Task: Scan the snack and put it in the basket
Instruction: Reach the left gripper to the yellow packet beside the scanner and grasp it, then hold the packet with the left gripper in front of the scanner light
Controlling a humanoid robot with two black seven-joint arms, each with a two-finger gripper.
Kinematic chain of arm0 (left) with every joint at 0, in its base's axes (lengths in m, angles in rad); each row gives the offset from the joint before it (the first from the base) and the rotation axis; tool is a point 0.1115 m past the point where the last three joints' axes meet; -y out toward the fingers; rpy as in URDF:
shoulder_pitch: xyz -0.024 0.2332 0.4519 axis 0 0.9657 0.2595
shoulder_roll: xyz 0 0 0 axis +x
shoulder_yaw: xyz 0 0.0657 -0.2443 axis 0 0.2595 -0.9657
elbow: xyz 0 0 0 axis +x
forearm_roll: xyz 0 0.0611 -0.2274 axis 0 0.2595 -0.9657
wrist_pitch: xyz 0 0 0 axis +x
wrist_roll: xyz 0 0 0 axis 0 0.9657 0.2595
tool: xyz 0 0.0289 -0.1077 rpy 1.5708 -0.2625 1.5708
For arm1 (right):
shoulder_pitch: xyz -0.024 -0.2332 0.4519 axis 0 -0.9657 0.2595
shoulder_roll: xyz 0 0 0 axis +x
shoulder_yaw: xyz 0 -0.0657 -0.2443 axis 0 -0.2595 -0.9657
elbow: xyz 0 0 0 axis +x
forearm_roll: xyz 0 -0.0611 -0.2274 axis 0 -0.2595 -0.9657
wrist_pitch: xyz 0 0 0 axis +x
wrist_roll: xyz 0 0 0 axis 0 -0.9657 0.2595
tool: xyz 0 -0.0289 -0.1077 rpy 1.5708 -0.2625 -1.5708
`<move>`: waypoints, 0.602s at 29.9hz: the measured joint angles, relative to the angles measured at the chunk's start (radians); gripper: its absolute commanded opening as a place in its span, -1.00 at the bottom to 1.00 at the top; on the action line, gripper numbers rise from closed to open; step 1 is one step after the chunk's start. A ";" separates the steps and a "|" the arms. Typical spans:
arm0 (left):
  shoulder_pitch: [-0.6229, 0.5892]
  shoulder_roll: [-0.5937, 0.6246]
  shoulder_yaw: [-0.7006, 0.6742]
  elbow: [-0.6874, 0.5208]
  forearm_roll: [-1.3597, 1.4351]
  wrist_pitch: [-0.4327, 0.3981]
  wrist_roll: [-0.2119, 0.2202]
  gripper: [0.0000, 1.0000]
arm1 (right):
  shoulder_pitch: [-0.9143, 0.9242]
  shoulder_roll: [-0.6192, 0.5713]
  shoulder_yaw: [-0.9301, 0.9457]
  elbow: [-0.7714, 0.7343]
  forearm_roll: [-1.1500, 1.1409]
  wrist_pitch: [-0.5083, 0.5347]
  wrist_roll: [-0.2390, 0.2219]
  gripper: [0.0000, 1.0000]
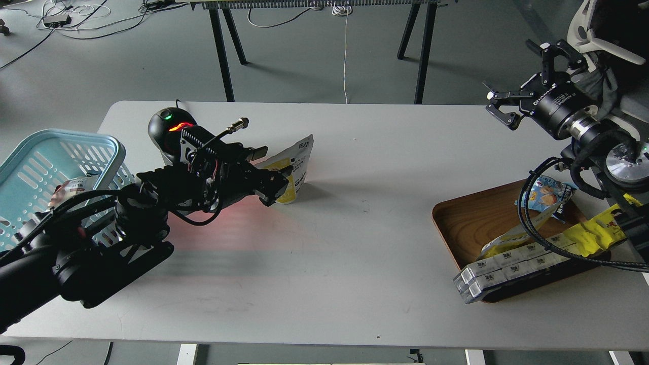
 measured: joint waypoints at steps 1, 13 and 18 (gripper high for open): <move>0.003 0.000 -0.001 0.000 0.000 -0.006 0.000 -1.00 | 0.000 0.000 0.000 0.000 0.000 0.000 0.000 0.92; 0.015 0.004 -0.011 -0.003 0.000 0.021 0.008 -1.00 | 0.003 -0.001 0.000 0.004 0.000 0.000 0.000 0.92; 0.013 0.017 -0.015 -0.021 0.000 0.048 0.007 -1.00 | 0.003 -0.001 0.000 0.006 0.000 -0.001 0.000 0.92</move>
